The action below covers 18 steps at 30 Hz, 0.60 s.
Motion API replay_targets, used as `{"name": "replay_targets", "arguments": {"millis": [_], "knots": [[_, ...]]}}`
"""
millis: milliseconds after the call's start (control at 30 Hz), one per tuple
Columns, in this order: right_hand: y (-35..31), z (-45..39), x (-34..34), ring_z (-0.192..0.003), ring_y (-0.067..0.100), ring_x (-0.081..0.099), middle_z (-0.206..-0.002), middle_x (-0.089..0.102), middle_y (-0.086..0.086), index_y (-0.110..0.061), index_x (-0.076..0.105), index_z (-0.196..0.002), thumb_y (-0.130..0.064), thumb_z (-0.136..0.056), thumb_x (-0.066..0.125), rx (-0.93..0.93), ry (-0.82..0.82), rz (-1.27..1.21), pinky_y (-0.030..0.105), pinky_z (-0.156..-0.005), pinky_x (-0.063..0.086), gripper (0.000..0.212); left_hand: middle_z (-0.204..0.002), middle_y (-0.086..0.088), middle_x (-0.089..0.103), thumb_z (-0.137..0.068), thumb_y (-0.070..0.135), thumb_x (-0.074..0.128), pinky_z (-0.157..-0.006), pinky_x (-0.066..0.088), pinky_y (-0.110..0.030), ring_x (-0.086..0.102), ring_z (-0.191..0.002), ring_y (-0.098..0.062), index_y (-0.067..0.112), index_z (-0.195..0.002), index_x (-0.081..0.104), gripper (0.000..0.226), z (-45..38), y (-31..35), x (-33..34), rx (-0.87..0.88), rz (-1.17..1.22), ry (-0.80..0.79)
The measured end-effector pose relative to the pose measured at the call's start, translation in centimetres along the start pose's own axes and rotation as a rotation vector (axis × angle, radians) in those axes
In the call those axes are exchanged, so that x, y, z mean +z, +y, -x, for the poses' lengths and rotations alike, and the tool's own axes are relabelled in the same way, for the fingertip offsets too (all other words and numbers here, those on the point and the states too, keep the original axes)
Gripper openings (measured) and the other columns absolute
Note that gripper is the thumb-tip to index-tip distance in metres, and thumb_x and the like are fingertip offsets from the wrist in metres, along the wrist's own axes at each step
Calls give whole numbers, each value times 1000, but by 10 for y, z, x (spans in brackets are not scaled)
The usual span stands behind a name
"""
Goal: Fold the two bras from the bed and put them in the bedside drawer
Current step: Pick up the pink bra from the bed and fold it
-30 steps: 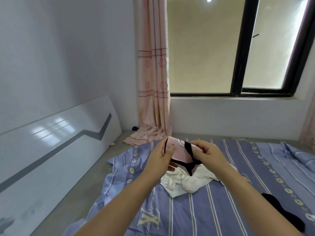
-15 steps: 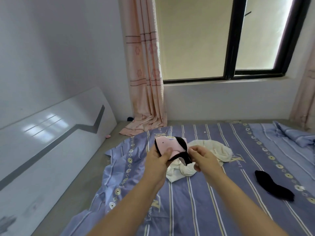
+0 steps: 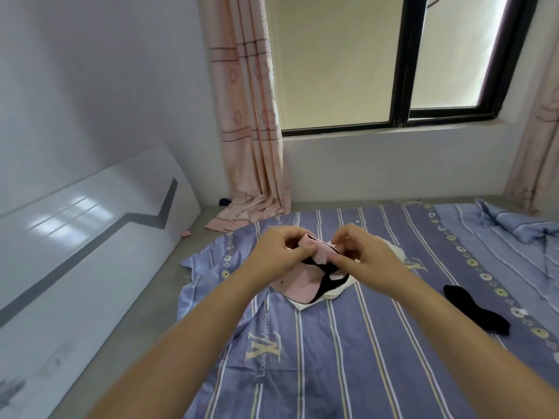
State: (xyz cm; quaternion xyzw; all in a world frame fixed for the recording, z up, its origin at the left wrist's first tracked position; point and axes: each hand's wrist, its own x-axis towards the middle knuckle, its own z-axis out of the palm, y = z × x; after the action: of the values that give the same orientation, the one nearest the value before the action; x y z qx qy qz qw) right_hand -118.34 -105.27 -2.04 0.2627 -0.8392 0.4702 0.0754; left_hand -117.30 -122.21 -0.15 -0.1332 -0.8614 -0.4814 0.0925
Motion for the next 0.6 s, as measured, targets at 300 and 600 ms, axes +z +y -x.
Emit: {"name": "replay_targets", "arguments": {"millis": [300,600], "knots": [[-6,18,6,-70,-8,53,-67,55,-10,-29,54,-67,-9,-73,65,-166,282,-94,1,-67,40,23,-63,-2,47,-91,9,48,-54,32,-28,38,-58,-16,19,-64,48,29,0,-4,13,-233,491,305],[-7,5,59,-92,24,56,-85,62,9,-1,69,-82,5,-77,61,-108,115,-88,9,-75,38,11,-67,-1,47,-88,9,49,-61,38,-27,44,-66,-17,20,-62,46,29,19,-29,-8,-474,516,731]]}}
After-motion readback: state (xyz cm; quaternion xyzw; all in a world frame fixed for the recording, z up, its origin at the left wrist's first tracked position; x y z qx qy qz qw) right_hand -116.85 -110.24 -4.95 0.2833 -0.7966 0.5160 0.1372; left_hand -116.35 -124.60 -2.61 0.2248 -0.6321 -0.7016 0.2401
